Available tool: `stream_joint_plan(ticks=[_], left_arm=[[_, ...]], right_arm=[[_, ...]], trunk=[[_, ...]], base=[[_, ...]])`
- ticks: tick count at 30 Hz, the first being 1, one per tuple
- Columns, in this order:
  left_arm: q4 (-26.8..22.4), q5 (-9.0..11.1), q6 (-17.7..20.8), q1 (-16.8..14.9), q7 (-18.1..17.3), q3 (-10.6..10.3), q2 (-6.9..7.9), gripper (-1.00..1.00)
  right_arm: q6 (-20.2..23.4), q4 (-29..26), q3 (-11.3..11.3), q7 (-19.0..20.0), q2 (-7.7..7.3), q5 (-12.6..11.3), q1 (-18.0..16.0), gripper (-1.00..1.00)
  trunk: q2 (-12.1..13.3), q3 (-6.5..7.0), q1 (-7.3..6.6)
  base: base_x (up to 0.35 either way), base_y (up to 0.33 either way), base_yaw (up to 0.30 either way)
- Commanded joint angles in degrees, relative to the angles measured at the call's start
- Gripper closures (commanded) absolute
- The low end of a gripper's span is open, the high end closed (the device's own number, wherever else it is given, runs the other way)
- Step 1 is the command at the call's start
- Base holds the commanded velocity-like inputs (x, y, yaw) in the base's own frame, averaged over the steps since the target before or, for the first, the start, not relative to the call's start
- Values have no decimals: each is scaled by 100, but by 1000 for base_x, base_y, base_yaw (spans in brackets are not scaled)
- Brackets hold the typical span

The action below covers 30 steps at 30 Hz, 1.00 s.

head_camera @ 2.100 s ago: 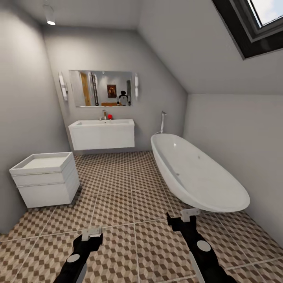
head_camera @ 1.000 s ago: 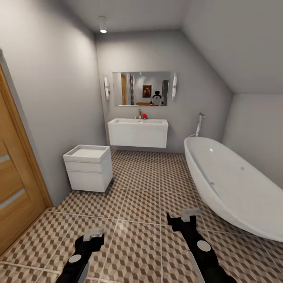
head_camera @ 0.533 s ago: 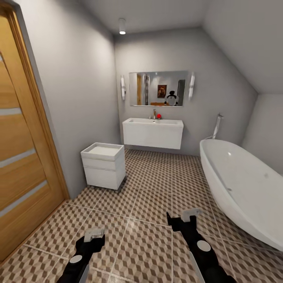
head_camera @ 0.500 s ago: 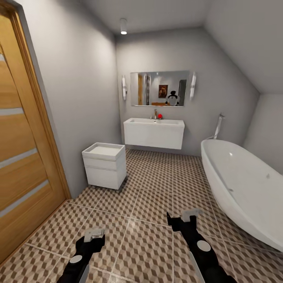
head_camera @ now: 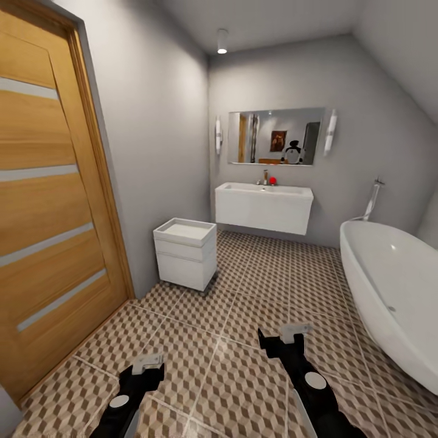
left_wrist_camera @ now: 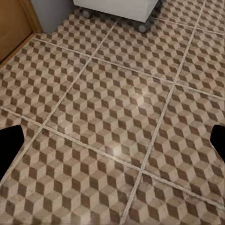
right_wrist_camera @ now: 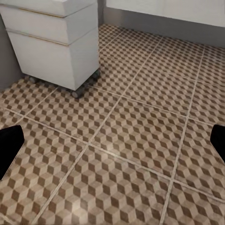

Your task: Take the four mousetraps from the cabinet in the bathroom and place them on the bathroom floor. Make sure all four end up on the same floor surface, and ensure that at least two of them are either under or directly next to the same bathroom sink.

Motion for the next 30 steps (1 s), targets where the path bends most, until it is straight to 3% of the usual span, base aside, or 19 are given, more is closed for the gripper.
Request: stream_joint_plan(ticks=[1,30], left_arm=[[-5,-2,33,-4,28,-13,-2,-100],[-3,-2,22,-4,20,-68,-4,-100]], right_arm=[[38,-10,8,-31,-2,19,-2,-100],[29,-10,0,-35,-2,22,-2,-100]], trunk=[[-4,-8,0],[-4,-32,0]], base=[[0,0,264],[0,0,279]])
